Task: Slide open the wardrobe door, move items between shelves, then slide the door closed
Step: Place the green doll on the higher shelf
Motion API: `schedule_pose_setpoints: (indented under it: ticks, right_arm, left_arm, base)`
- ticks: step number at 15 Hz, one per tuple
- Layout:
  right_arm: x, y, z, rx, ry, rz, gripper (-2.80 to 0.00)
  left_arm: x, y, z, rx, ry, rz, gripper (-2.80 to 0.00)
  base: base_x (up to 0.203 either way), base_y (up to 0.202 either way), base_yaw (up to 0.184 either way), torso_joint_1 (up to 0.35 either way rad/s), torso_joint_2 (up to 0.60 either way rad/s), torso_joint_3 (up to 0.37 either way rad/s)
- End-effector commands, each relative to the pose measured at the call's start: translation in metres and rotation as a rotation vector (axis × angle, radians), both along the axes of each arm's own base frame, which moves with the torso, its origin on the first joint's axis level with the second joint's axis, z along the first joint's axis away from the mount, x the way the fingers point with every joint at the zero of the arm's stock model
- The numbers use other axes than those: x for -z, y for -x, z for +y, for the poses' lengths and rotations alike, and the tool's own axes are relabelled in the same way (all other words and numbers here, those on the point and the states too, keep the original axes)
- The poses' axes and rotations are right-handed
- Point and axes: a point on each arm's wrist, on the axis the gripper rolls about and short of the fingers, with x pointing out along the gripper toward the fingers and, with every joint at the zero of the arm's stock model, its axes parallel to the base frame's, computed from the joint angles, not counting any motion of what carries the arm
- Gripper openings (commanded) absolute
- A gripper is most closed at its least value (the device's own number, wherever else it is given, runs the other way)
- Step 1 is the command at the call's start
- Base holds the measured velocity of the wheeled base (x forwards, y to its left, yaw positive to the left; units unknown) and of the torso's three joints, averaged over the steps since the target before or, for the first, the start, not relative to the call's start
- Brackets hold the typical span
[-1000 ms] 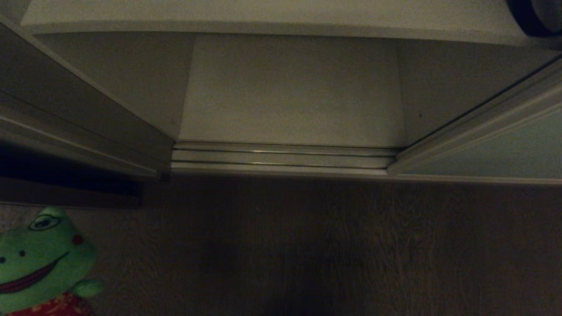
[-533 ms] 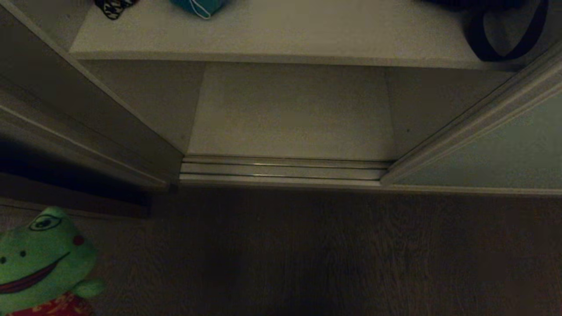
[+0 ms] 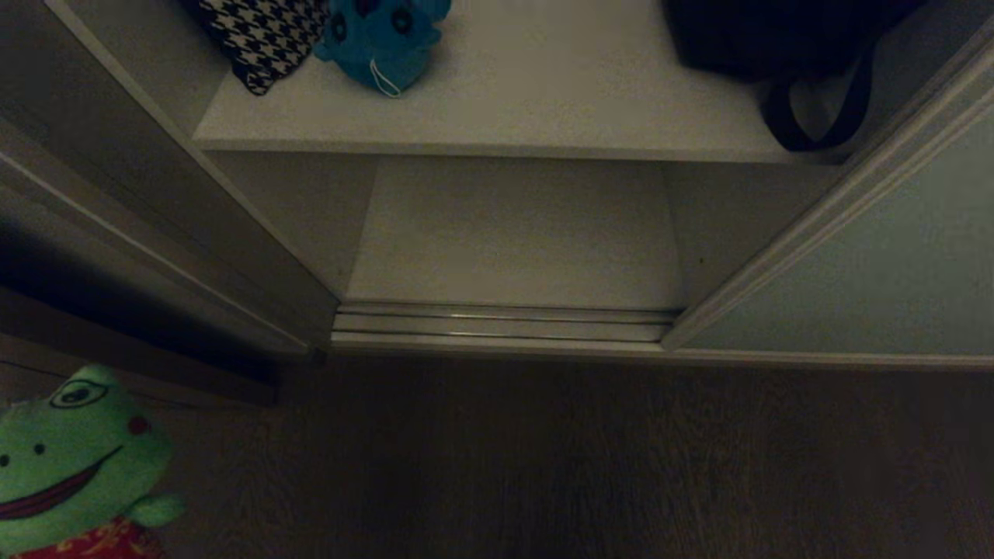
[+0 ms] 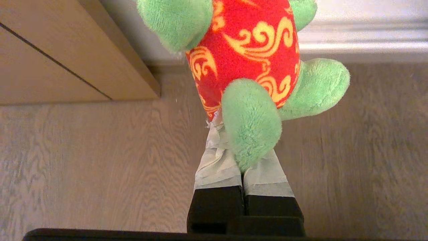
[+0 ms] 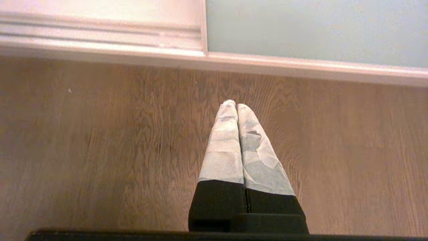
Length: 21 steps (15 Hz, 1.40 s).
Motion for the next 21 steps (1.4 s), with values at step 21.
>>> schedule_pose_setpoints:
  ticks: [21]
  right_arm:
    - [0.0001,0.0002,0.0000,0.000,0.000,-0.003,-2.80]
  left_arm:
    - [0.0002,-0.0003,0.0000,0.002,-0.007,0.006,-2.80]
  base:
    - [0.000,0.000,0.000,0.002,0.00,0.147]
